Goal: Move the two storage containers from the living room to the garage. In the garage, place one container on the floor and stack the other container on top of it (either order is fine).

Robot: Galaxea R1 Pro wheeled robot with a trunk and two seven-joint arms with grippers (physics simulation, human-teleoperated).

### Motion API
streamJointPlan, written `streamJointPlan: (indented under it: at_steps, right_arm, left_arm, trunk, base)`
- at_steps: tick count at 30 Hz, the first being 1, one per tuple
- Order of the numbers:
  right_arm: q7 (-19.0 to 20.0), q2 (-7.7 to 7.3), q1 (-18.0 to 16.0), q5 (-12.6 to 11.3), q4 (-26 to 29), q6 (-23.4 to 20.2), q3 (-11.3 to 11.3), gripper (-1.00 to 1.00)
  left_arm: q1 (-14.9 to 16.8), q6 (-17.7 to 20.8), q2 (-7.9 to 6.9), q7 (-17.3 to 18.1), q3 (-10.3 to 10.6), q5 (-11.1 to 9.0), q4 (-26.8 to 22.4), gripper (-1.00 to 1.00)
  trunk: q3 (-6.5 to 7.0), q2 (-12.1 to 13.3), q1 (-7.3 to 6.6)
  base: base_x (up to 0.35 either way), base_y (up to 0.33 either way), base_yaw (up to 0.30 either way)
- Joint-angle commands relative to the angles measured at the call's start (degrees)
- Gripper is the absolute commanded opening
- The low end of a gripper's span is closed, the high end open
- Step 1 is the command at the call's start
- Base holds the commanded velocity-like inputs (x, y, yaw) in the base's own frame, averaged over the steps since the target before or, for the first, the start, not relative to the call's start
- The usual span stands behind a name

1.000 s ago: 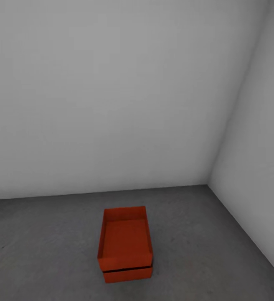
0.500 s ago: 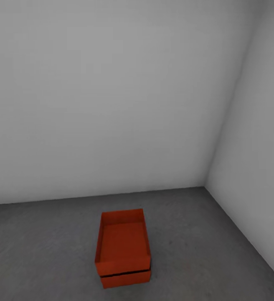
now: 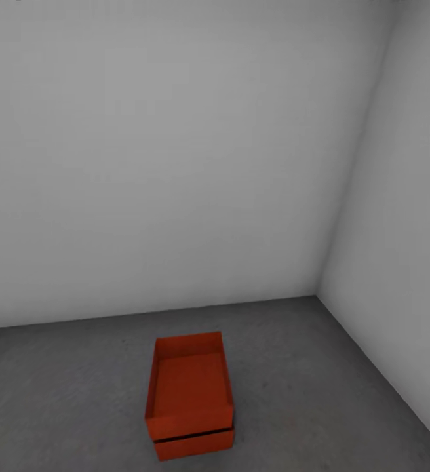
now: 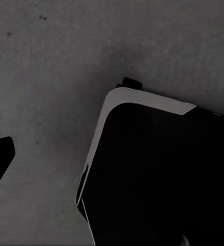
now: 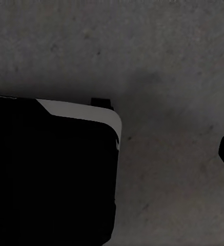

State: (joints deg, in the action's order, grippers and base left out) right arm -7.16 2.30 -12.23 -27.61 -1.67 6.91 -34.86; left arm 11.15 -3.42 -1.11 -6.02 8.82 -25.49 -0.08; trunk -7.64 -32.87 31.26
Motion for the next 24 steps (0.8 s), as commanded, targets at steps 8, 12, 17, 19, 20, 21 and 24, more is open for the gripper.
streamJointPlan:
  at_steps: [8,12,17,19,20,21,24]
  right_arm:
    - [-0.05,0.08,-0.07,-0.55,-0.18,0.3,-0.48,1.0]
    - [-0.05,0.07,-0.08,-0.59,-0.18,0.3,-0.48,1.0]
    - [-0.05,0.18,-0.08,-0.77,-0.18,0.31,-0.48,1.0]
    - [-0.05,0.2,-0.08,-0.82,-0.18,0.3,-0.48,1.0]
    - [-0.05,0.19,-0.08,-0.83,-0.18,0.3,-0.48,1.0]
    - [-0.05,0.18,-0.08,-0.84,-0.18,0.3,-0.48,1.0]
    - [-0.05,0.21,-0.08,-0.92,-0.18,0.3,-0.48,1.0]
  left_arm:
    - [-0.79,-2.43,0.1,0.13,0.57,-1.39,0.0,1.0]
    - [-0.85,-2.62,-0.08,0.19,0.58,-1.39,-0.02,1.0]
    - [-0.86,-2.64,-0.02,0.14,0.65,-1.36,-0.08,1.0]
    - [-0.86,-2.65,0.04,0.14,0.66,-1.32,-0.08,1.0]
    - [-0.86,-2.65,0.06,0.12,0.66,-1.31,-0.09,1.0]
    - [-0.86,-2.65,0.09,0.09,0.67,-1.3,-0.12,1.0]
    - [-0.86,-2.62,0.09,0.01,0.57,-1.5,-0.2,1.0]
  trunk:
    - [0.59,-0.08,0.02]
    - [0.93,-0.08,0.02]
    - [1.35,-0.08,0.02]
    - [1.53,-0.08,0.02]
    - [1.61,-0.08,0.02]
    - [1.7,-0.08,0.02]
    - [1.96,-0.08,0.02]
  base:
    - [0.0,0.0,-0.067]
    - [0.0,0.0,-0.067]
    - [0.0,0.0,-0.067]
    - [0.0,0.0,-0.067]
    - [0.0,0.0,-0.067]
    - [0.0,0.0,-0.067]
    - [0.0,0.0,-0.067]
